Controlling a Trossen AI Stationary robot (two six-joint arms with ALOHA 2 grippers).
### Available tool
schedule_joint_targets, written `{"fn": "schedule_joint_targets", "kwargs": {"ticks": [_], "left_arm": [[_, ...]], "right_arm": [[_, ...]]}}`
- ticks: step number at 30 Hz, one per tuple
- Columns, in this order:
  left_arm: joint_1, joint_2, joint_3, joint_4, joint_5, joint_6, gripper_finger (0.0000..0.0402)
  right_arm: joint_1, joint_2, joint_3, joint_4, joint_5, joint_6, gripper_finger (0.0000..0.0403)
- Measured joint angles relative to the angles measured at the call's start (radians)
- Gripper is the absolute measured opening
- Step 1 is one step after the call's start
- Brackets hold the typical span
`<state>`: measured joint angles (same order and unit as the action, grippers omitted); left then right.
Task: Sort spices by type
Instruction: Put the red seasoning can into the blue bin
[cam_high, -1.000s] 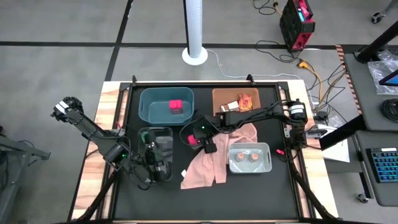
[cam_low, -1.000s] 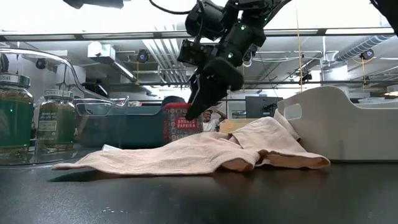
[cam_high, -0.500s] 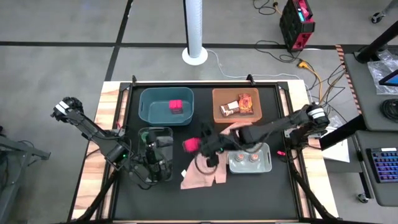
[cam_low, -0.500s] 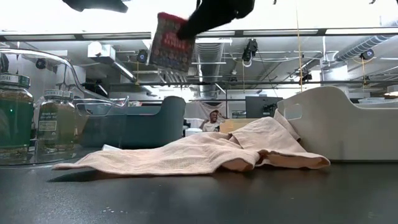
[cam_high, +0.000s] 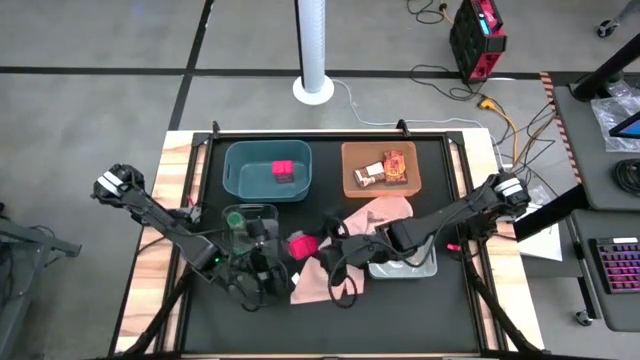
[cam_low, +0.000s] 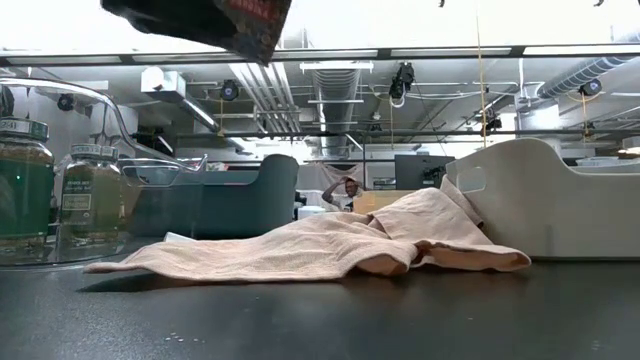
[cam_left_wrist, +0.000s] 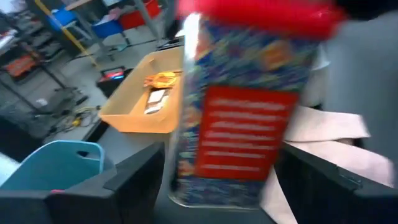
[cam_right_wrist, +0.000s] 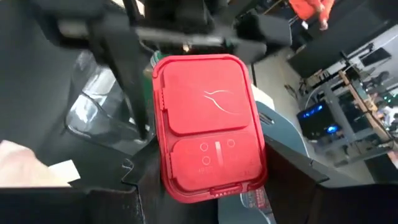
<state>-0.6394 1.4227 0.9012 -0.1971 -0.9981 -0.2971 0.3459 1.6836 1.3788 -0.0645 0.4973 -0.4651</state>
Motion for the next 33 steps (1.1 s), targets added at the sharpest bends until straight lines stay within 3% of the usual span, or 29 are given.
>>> {"fn": "schedule_joint_targets", "kwargs": {"ticks": [5, 10, 15, 24, 29, 33], "left_arm": [[0.009, 0.031, 0.000, 0.029, -0.039, 0.050, 0.0271], [0.005, 0.048, 0.000, 0.073, -0.065, 0.135, 0.0184], [0.005, 0.048, 0.000, 0.074, -0.064, 0.150, 0.0184], [-0.002, 0.047, 0.000, 0.074, -0.087, 0.160, 0.0184], [-0.029, 0.046, 0.000, 0.110, -0.096, 0.180, 0.0184], [-0.055, 0.045, -0.001, 0.257, -0.093, 0.301, 0.0184]], "right_arm": [[0.012, 0.000, 0.000, 0.003, -0.001, 0.001, 0.0206], [0.016, 0.000, 0.000, 0.001, 0.003, 0.005, 0.0206], [0.017, 0.000, 0.000, 0.000, 0.002, 0.009, 0.0209], [0.024, -0.100, 0.000, -0.082, 0.002, 0.105, 0.0328], [0.022, -0.214, -0.072, -0.161, -0.077, 0.240, 0.0335], [0.023, -0.273, -0.232, 0.040, -0.194, 0.287, 0.0323]]}}
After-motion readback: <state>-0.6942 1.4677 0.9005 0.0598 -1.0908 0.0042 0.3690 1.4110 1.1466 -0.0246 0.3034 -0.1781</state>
